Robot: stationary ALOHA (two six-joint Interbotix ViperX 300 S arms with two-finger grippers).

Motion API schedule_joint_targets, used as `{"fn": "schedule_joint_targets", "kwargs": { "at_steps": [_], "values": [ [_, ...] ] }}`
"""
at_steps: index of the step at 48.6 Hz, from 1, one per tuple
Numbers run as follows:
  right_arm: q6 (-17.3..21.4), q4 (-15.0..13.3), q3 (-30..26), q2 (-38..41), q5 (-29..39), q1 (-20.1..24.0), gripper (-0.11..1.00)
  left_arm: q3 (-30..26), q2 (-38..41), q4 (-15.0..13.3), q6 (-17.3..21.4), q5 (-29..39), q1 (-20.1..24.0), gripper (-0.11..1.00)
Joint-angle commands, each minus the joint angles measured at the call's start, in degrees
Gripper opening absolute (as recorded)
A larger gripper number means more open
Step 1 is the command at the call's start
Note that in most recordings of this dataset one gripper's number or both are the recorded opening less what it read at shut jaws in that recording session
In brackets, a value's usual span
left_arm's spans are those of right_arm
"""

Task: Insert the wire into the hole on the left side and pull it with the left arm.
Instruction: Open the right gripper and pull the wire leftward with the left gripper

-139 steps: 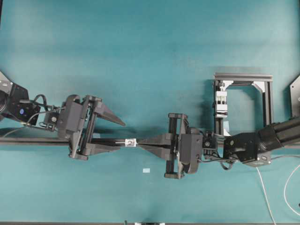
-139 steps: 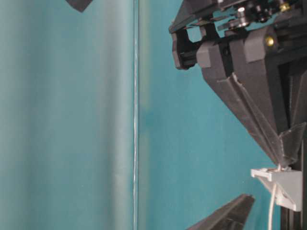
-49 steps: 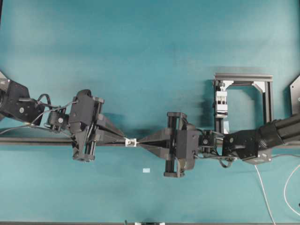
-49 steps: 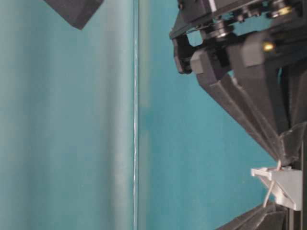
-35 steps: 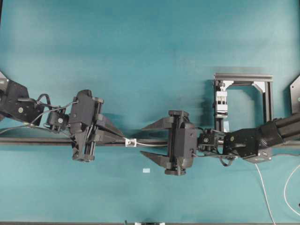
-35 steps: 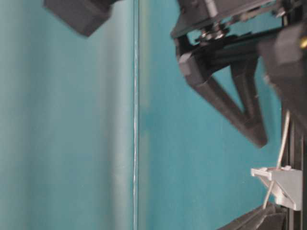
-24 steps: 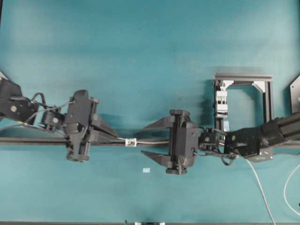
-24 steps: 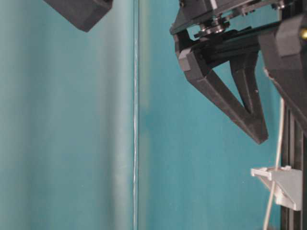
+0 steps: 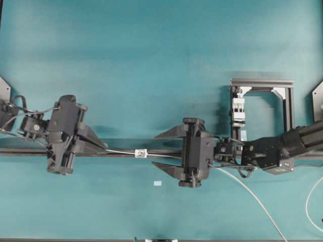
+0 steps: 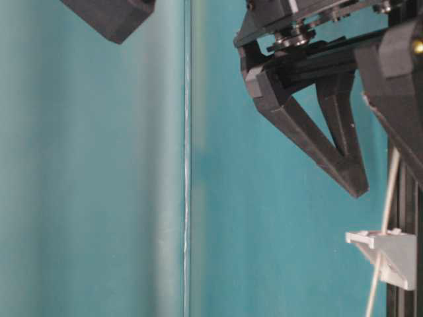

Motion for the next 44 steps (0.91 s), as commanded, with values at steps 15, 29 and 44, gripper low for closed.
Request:
{"fn": "schedule_joint_targets", "kwargs": {
  "at_steps": [15, 29, 44],
  "values": [
    [0.00, -0.18, -0.35, -2.37, -0.18, 0.00, 0.87, 3.08, -7.29, 0.18, -2.29, 6.42, -2.02, -0.10],
    [-0.18, -0.18, -0.53, -2.37, -0.18, 0.09, 0.87, 4.04, -8.00, 0.18, -2.29, 6.86, -3.52, -0.10],
    [-0.18, -0.09, -0.70, -2.55, -0.18, 0.09, 0.87, 4.13, -7.73, 0.18, -2.37, 7.56, -3.52, -0.04]
  ]
}}
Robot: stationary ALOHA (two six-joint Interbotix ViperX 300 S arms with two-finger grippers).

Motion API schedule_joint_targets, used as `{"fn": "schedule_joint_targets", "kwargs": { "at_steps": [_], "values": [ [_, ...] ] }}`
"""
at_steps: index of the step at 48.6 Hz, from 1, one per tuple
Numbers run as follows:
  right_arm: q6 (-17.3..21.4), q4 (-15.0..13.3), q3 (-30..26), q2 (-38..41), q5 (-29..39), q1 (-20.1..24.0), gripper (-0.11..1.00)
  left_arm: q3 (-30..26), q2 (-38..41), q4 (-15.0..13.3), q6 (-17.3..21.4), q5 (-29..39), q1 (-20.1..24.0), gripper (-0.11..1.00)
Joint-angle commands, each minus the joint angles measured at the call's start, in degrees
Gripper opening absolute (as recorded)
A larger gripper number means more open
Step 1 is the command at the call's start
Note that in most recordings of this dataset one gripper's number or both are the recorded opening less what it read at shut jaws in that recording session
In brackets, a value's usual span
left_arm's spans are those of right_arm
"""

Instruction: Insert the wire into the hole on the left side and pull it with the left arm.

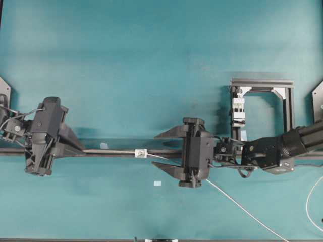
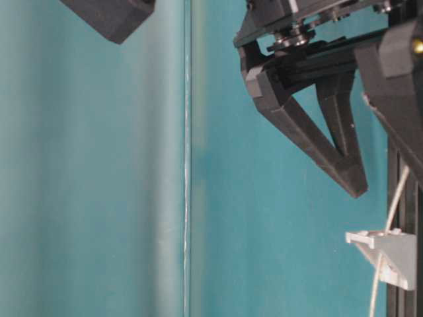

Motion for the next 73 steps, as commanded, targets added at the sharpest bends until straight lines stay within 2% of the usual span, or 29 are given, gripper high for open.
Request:
{"fn": "schedule_joint_targets", "kwargs": {
  "at_steps": [1, 7, 16, 19, 36, 42, 57, 73],
  "values": [
    [-0.09, -0.09, -0.70, -2.46, -0.26, 0.09, 0.87, -0.44, -0.26, 0.00, 0.00, -0.26, -0.26, -0.01],
    [-0.18, -0.18, -0.70, -2.72, -0.09, 0.09, 0.87, -0.35, -0.26, 0.09, 0.00, -0.35, -0.26, 0.20],
    [-0.18, -0.09, -0.53, -2.90, -0.09, 0.09, 0.87, -0.35, -0.26, 0.09, 0.09, -0.62, 0.18, 0.75],
    [-0.26, -0.18, -0.26, -3.25, -0.09, 0.09, 0.87, -0.35, -0.26, 0.09, 0.18, -0.62, 0.88, 0.85],
    [-2.72, -0.09, 3.16, -8.88, -0.53, -0.53, 0.87, 0.00, -2.11, 0.97, 1.32, -1.41, 6.33, 0.85],
    [-3.08, -0.09, 4.75, -10.37, -0.70, -1.49, 0.87, 0.62, -3.52, 0.88, 2.99, -1.58, 7.73, 0.85],
    [-3.43, -0.18, 7.56, -12.48, -0.70, -3.43, 0.87, 3.08, -10.02, 0.97, 6.15, -3.87, 9.67, 0.85],
    [-3.43, -0.09, 8.61, -13.27, -0.70, -4.04, 0.87, 4.57, -12.74, 0.88, 6.42, -3.87, 10.72, 0.85]
  ]
}}
